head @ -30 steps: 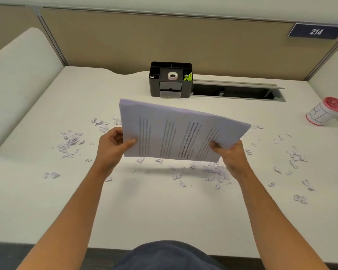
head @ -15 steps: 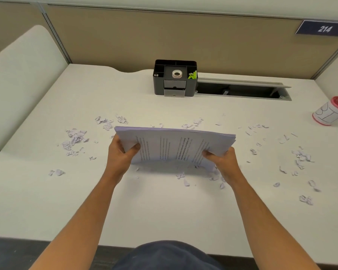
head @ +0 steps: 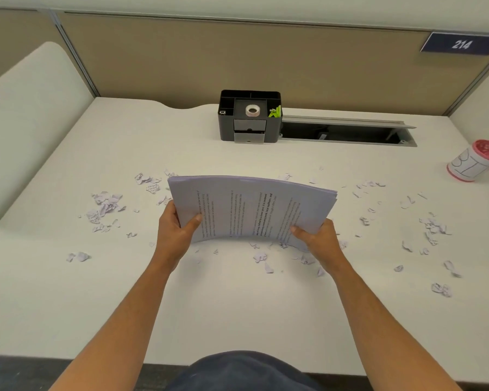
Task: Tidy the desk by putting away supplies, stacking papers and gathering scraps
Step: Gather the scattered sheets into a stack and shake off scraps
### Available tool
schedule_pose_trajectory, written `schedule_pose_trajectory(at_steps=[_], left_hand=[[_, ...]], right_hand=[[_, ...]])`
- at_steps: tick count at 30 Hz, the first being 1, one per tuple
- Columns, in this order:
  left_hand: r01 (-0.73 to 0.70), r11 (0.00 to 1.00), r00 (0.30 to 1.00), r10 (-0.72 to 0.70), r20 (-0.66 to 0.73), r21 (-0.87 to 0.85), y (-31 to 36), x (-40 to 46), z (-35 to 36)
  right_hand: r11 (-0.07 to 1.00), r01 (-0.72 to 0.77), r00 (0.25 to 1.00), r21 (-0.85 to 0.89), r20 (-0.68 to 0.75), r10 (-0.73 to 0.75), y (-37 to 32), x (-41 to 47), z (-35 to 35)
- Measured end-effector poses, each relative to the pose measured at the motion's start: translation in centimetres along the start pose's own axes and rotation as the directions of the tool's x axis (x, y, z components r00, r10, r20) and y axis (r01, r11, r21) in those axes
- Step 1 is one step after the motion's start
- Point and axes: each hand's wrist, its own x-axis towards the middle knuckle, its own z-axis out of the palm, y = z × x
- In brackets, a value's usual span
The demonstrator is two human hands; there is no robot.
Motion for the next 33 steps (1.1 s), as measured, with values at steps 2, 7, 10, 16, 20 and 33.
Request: schedule_pose_trajectory(at_steps=[2,7,10,16,20,33], left_hand=[[0.008,1.000,1.000,-0.008,0.002,0.017,-0.1,0.0,0.2],[-0.001,1.000,1.000,0.001,-0.026,0.002,0.9,0.5,0.4],[-0.030,0.999,0.999,0.029,-0.017,-0.020,2.1,1.0,0.6],[-0.104,0.992,0.994,0.105,0.009,-0.076,4.0,1.6,0.6],[-0.059,0.967,0.998,0.057,-0.017,-0.249,4.2,1.6,1.4],[0.104,0.855,0.994,-0.073,0.080,-0.509,3.0,-0.7,6.2]], right_hand=[[1.000,-0.021,1.000,-0.005,-0.001,0.021,0.1,-0.1,0.0],[1.000,-0.027,1.000,-0.001,-0.007,0.027,-0.6,0.6,-0.1],[1.000,-0.007,0.999,0.018,-0.033,0.008,-1.3,0.9,-0.7],[0.933,-0.026,0.960,0.359,-0.250,0.123,-0.5,0.5,-0.8],[0.821,-0.052,0.977,0.569,-0.141,0.160,-0.8,-0.3,0.8],[0.738,-0.015,0.999,0.674,-0.013,0.031,-5.7,0.2,4.5]])
